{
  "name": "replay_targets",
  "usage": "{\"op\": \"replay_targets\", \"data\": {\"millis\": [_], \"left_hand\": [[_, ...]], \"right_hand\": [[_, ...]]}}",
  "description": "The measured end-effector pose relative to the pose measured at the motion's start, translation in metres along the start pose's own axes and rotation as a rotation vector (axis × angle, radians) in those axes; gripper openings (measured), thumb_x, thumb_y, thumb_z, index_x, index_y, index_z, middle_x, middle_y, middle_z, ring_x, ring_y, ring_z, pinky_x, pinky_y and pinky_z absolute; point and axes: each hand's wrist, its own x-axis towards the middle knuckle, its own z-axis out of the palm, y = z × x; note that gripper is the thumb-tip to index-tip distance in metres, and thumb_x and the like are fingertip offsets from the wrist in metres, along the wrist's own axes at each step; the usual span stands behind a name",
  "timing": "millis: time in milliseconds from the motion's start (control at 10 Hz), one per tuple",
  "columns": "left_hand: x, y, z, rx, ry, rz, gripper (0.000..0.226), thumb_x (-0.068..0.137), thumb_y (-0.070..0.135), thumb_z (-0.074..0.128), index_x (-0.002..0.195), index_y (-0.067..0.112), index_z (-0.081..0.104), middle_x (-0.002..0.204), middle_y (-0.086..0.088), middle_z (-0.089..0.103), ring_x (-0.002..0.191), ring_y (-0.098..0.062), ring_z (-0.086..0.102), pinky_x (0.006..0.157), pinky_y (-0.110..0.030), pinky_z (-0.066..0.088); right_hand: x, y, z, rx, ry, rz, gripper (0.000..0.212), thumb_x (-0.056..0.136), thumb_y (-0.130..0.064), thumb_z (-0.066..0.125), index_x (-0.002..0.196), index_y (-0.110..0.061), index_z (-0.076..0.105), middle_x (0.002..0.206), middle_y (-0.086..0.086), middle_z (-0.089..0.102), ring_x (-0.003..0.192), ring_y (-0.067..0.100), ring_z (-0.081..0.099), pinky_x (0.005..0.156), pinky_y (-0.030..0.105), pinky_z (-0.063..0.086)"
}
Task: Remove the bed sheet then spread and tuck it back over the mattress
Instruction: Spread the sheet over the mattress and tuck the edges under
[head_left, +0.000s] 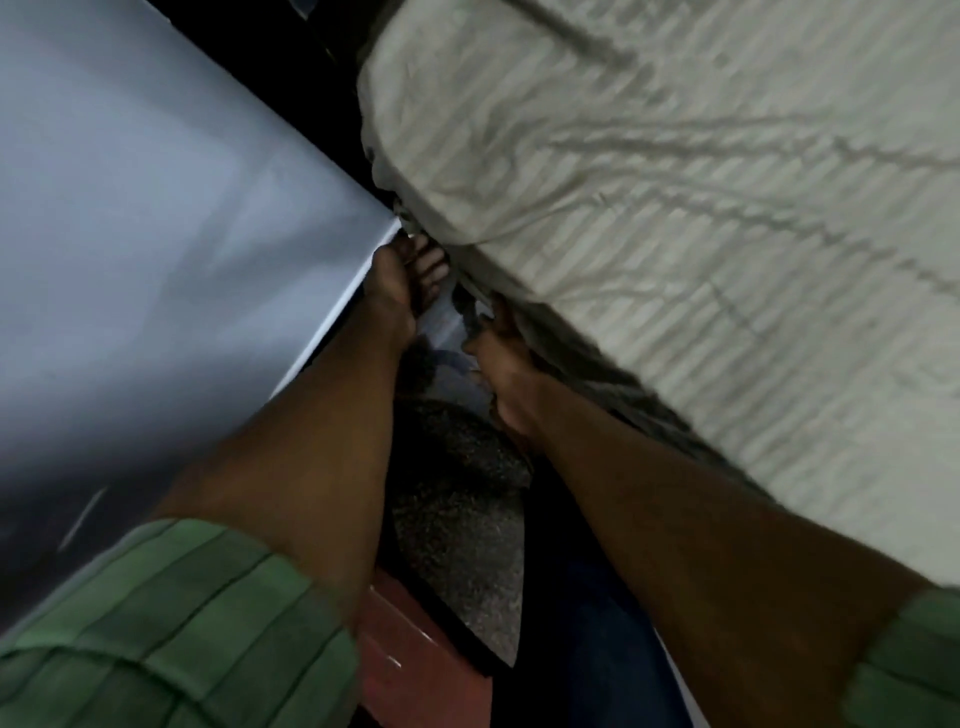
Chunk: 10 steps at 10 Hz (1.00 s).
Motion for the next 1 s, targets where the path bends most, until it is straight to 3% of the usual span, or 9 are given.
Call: {"op": "replay_targets", "data": {"millis": [100, 200, 300, 400, 500, 700, 800, 900, 1000], "left_hand": [[-0.014, -0.006, -0.001, 0.071, -0.12, -0.059, 0.036, 0.106, 0.045, 0.039, 0.105, 0.024, 0.067, 0.098, 0.001, 0.073, 0.075, -0.016, 0.068, 0.056, -0.022, 0.054], [-0.044, -0.014, 0.013, -0.003, -0.02, -0.172, 0.036, 0.106, 0.034, 0.043, 0.081, 0.021, 0.066, 0.079, 0.002, 0.068, 0.07, -0.015, 0.064, 0.056, -0.023, 0.053], [-0.078, -0.017, 0.023, 0.093, -0.039, -0.181, 0.041, 0.105, 0.022, 0.037, 0.066, 0.021, 0.051, 0.056, 0.004, 0.055, 0.046, -0.011, 0.053, 0.046, -0.015, 0.044], [-0.129, -0.024, 0.037, 0.127, 0.0, -0.185, 0.033, 0.106, 0.026, 0.038, 0.079, 0.021, 0.057, 0.066, 0.005, 0.06, 0.049, -0.009, 0.054, 0.044, -0.015, 0.042], [-0.187, -0.035, 0.049, 0.195, 0.024, -0.196, 0.025, 0.105, 0.027, 0.041, 0.089, 0.024, 0.06, 0.083, 0.007, 0.063, 0.063, -0.008, 0.054, 0.057, -0.022, 0.042], [-0.341, -0.049, 0.095, 0.214, -0.034, -0.179, 0.025, 0.104, 0.026, 0.041, 0.093, 0.026, 0.064, 0.09, 0.007, 0.069, 0.073, -0.007, 0.06, 0.06, -0.02, 0.044], [-0.408, -0.057, 0.135, 0.24, -0.107, -0.089, 0.019, 0.103, 0.022, 0.047, 0.1, 0.023, 0.065, 0.092, 0.004, 0.07, 0.069, -0.006, 0.061, 0.05, -0.017, 0.043], [-0.469, -0.067, 0.169, 0.287, -0.113, 0.075, 0.023, 0.102, 0.013, 0.045, 0.103, 0.016, 0.067, 0.085, -0.003, 0.071, 0.063, -0.009, 0.061, 0.043, -0.016, 0.04], [-0.535, -0.078, 0.194, 0.365, -0.123, 0.219, 0.027, 0.098, 0.009, 0.043, 0.096, 0.015, 0.069, 0.079, -0.006, 0.071, 0.06, -0.013, 0.059, 0.044, -0.018, 0.036]], "right_hand": [[0.004, -0.001, 0.003, -0.125, 0.007, -0.04, 0.051, 0.106, -0.012, 0.046, 0.155, -0.008, 0.035, 0.156, 0.017, 0.042, 0.111, 0.016, 0.039, 0.082, 0.029, 0.042], [-0.006, -0.007, -0.007, -0.279, 0.0, -0.124, 0.045, 0.106, -0.015, 0.046, 0.149, -0.004, 0.046, 0.15, 0.019, 0.05, 0.109, 0.015, 0.043, 0.092, 0.029, 0.038], [-0.037, -0.013, -0.023, -0.362, -0.044, -0.121, 0.029, 0.105, -0.008, 0.044, 0.128, -0.003, 0.061, 0.117, 0.017, 0.065, 0.093, 0.015, 0.051, 0.081, 0.016, 0.041], [-0.074, -0.015, -0.041, -0.435, 0.005, -0.141, 0.018, 0.097, -0.007, 0.052, 0.096, -0.013, 0.069, 0.087, 0.011, 0.066, 0.08, 0.024, 0.061, 0.068, 0.026, 0.049], [-0.118, -0.022, -0.069, -0.493, 0.015, -0.144, 0.018, 0.091, -0.018, 0.057, 0.084, -0.013, 0.072, 0.104, 0.017, 0.074, 0.092, 0.032, 0.069, 0.078, 0.042, 0.055], [-0.239, -0.04, -0.151, -0.379, 0.146, -0.159, 0.026, 0.088, -0.021, 0.051, 0.096, -0.008, 0.072, 0.102, 0.016, 0.073, 0.094, 0.034, 0.069, 0.092, 0.049, 0.057], [-0.31, -0.046, -0.196, -0.276, 0.222, -0.204, 0.018, 0.09, -0.019, 0.052, 0.089, -0.015, 0.069, 0.095, 0.013, 0.076, 0.086, 0.032, 0.071, 0.086, 0.045, 0.059], [-0.381, -0.043, -0.237, -0.125, 0.299, -0.237, 0.021, 0.094, -0.015, 0.05, 0.095, -0.01, 0.07, 0.092, 0.014, 0.077, 0.07, 0.024, 0.068, 0.065, 0.033, 0.054], [-0.443, -0.032, -0.282, 0.019, 0.359, -0.26, 0.02, 0.094, -0.014, 0.048, 0.096, -0.011, 0.068, 0.086, 0.012, 0.074, 0.065, 0.02, 0.062, 0.059, 0.028, 0.047]]}}
